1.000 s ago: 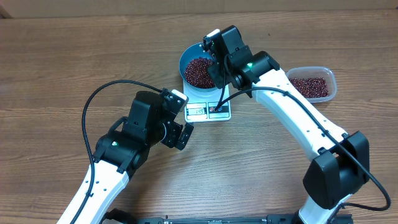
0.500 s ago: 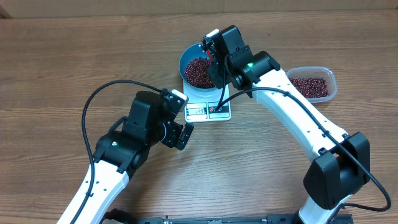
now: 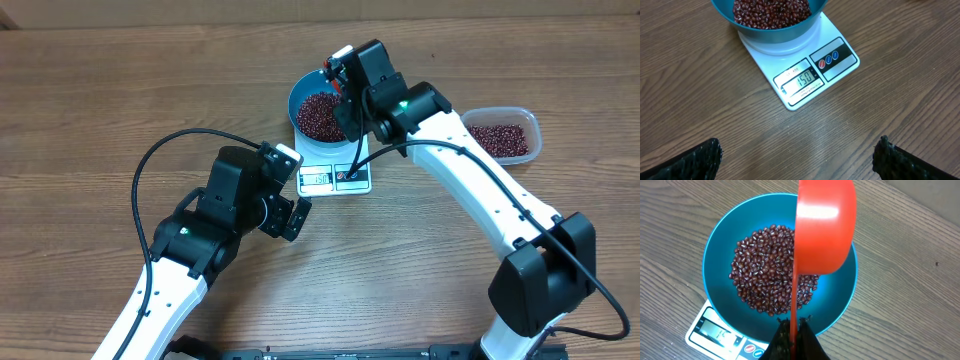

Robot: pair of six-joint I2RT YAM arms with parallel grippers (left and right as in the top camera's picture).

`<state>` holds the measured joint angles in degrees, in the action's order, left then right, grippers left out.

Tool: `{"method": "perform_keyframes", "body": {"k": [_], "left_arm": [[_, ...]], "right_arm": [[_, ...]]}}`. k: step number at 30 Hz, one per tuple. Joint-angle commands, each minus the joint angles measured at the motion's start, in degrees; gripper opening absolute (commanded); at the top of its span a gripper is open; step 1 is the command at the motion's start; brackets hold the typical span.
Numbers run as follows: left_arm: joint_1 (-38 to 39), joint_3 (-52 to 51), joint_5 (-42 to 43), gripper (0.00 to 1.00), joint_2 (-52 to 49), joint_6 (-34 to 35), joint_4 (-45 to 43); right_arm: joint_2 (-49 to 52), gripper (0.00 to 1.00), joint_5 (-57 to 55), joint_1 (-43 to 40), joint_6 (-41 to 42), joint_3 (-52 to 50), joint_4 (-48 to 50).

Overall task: Scoop item into bowl and weigh 150g on scale
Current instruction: 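Move the red scoop back over the bean tub with the right gripper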

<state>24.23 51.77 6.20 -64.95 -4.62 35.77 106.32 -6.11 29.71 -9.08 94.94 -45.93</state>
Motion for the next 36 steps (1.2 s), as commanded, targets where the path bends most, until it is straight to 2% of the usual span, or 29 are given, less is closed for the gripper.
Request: {"method": "perform_keyframes", "body": {"k": [1, 9, 21, 29, 36], "left_arm": [[-0.2, -0.3, -0.4, 1.00, -0.3, 0.4, 0.0], [-0.2, -0.3, -0.4, 0.99, -0.3, 0.4, 0.0], [-0.2, -0.3, -0.4, 0.99, -0.3, 0.4, 0.0], [-0.2, -0.3, -0.4, 1.00, -0.3, 0.4, 0.0], [-0.2, -0.3, -0.4, 0.99, -0.3, 0.4, 0.0]], "right_arm": [[-4.6, 0.04, 3.1, -1.9, 0.7, 1.9, 0.5], [-12.4, 0.04, 13.5, -10.6, 2.2, 1.9, -2.0], [-21.4, 0.04, 31.0, -33.7, 4.0, 1.9, -11.4], [-24.1, 0.04, 38.0, -46.3, 11.5, 1.9, -18.1], [-23.1, 0.04, 38.5, -48.7, 19.1, -0.4, -22.0]]}}
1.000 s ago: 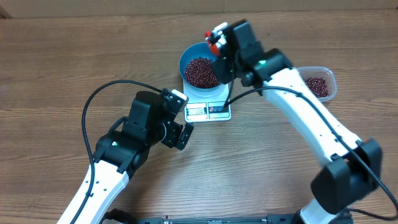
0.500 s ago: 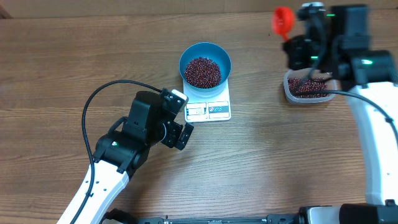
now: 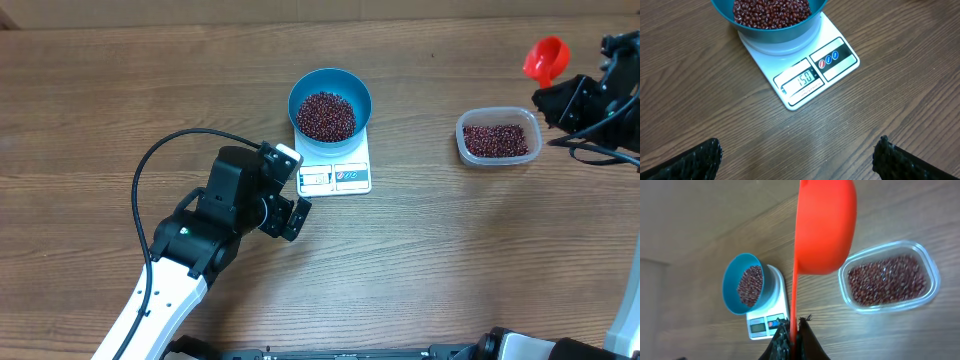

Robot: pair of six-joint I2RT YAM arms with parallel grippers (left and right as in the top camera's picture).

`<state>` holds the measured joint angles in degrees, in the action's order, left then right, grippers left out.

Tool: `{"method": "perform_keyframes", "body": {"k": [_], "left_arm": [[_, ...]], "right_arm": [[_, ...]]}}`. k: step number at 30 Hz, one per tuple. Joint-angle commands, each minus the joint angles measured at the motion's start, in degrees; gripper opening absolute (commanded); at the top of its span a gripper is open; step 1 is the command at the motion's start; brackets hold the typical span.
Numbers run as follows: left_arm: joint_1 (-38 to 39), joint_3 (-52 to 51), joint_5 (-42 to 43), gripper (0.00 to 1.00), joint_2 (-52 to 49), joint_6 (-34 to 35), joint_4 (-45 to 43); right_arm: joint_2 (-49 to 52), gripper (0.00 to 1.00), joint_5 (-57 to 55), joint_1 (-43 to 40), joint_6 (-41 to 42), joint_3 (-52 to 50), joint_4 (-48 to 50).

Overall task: Scoop item into bowl and weigh 150g on scale
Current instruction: 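Move the red scoop back over the bean tub with the right gripper, then lower the red scoop into the bean tub and set it down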

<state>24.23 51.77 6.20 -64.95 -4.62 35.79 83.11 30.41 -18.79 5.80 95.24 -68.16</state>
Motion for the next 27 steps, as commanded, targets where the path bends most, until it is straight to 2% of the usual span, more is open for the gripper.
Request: {"method": "perform_keyframes", "body": {"k": [1, 15, 22, 27], "left_arm": [[-0.2, -0.3, -0.4, 0.99, -0.3, 0.4, 0.0], [-0.2, -0.3, -0.4, 0.99, -0.3, 0.4, 0.0], [-0.2, -0.3, -0.4, 1.00, -0.3, 0.4, 0.0], [-0.2, -0.3, -0.4, 1.00, -0.3, 0.4, 0.0]], "right_arm": [[0.2, 0.04, 2.1, -0.2, 5.0, -1.4, 0.3], [1.8, 0.04, 3.8, -0.4, 10.2, -8.0, -0.8], [1.9, 0.04, 1.8, -0.4, 17.8, -15.6, 5.9], [2.0, 0.04, 1.2, -0.4, 23.5, -21.9, 15.1]]}}
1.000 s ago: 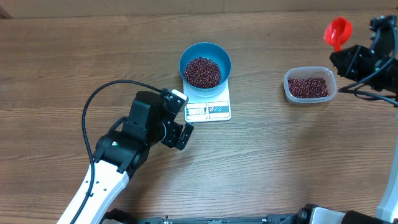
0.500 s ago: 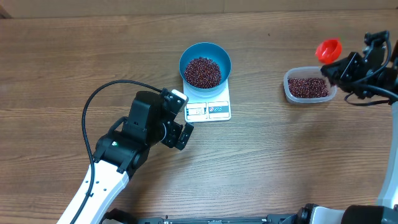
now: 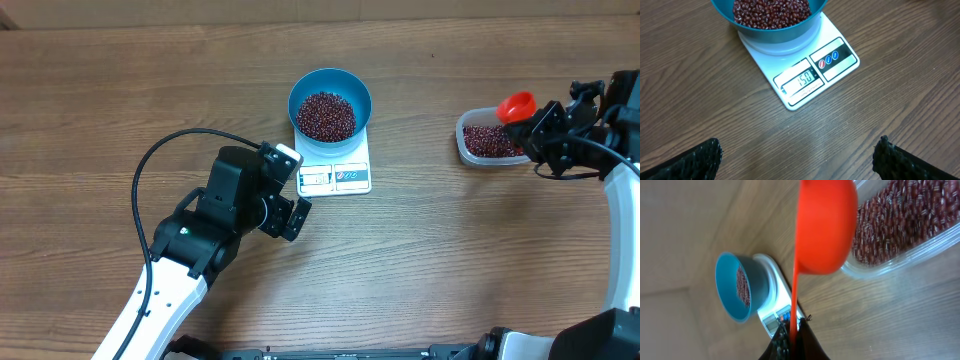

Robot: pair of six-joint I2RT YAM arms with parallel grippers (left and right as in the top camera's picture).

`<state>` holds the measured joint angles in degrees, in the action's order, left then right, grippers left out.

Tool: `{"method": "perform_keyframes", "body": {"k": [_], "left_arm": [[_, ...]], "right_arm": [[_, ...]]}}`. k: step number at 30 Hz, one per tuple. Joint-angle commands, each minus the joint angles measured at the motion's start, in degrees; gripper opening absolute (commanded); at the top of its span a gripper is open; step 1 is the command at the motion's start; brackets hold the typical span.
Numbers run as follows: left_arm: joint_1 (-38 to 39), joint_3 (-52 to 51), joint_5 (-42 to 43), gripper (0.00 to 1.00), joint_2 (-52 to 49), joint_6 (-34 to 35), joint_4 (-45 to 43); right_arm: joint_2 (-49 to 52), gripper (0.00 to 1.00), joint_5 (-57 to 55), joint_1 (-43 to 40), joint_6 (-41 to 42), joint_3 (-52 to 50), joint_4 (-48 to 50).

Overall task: Scoop item into bowl and weigh 150g on scale
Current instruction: 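Lower the red scoop into the bean tub and set it down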

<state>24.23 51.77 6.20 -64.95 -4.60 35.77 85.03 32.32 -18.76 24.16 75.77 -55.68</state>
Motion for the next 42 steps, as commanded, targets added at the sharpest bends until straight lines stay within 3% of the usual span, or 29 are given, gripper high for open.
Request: {"method": "perform_keyframes", "body": {"k": [1, 6, 21, 33, 42], "left_arm": [[-0.2, -0.3, -0.4, 1.00, -0.3, 0.3, 0.0], [-0.2, -0.3, -0.4, 1.00, -0.3, 0.3, 0.0], [-0.2, -0.3, -0.4, 0.99, -0.3, 0.3, 0.0], [-0.2, -0.3, -0.4, 0.99, -0.3, 0.3, 0.0], [-0.2, -0.3, -0.4, 0.99, -0.3, 0.3, 0.0]], "right_arm": [[0.1, 0.04, -0.7, -0.4, 6.0, -3.9, 4.7], [0.5, 0.08, -2.3, -0.4, 7.8, -8.1, 9.6], [7.0, 0.19, -4.3, -0.4, 9.3, -9.2, 12.4], [7.6, 0.57, -4.2, -0.4, 9.2, -9.2, 12.3], [7.6, 0.95, -5.4, -0.4, 4.4, -9.2, 9.9]]}}
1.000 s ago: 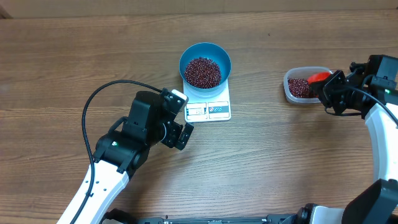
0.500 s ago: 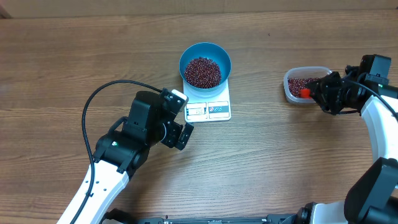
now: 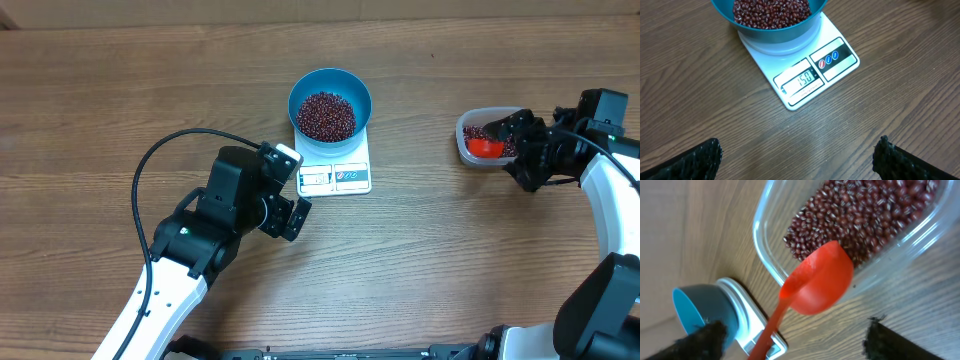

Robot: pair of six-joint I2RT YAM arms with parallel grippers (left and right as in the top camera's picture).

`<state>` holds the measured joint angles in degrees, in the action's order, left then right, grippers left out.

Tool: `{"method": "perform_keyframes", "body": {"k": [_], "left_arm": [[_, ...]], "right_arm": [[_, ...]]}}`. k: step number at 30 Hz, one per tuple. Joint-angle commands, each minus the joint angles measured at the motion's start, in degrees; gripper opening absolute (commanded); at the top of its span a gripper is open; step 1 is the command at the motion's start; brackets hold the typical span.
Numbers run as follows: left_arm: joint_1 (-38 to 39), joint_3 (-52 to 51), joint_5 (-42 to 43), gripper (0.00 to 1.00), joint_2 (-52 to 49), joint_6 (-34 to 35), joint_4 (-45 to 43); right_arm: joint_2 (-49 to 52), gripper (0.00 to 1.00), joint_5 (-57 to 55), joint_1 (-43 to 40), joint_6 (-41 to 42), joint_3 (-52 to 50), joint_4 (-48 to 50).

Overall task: Scoop item into bowl and weigh 150g on scale
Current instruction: 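Lower the red scoop into the bean tub and set it down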

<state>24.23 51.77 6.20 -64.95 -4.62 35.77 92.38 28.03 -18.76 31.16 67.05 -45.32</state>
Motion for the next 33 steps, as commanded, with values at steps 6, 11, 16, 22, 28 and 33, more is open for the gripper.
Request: {"method": "perform_keyframes", "body": {"k": [6, 11, 16, 22, 28, 33], "left_arm": [[-0.2, -0.3, -0.4, 0.99, -0.3, 0.4, 0.0], [-0.2, -0.3, -0.4, 0.99, -0.3, 0.4, 0.0], [-0.2, -0.3, -0.4, 0.99, -0.3, 0.4, 0.0], [-0.2, -0.3, -0.4, 1.00, -0.3, 0.4, 0.0], [-0.2, -0.3, -0.4, 1.00, -0.3, 0.4, 0.0], [-0.2, -0.3, -0.4, 0.99, -0.3, 0.4, 0.0]], "right_arm": [[0.2, 1.00, -6.4, -0.4, -2.8, -0.5, -2.1], [0.2, 1.00, -10.8, -0.4, -3.0, -0.5, -2.2], [0.2, 1.00, -14.5, -0.4, -3.1, -0.5, -2.8], [0.2, 1.00, -20.8, -0.4, -3.2, -0.5, -4.8], [0.2, 1.00, -25.2, -0.4, -3.2, -0.5, -5.6], [0.2, 1.00, -29.6, -0.4, -3.1, -0.5, -5.3]]}}
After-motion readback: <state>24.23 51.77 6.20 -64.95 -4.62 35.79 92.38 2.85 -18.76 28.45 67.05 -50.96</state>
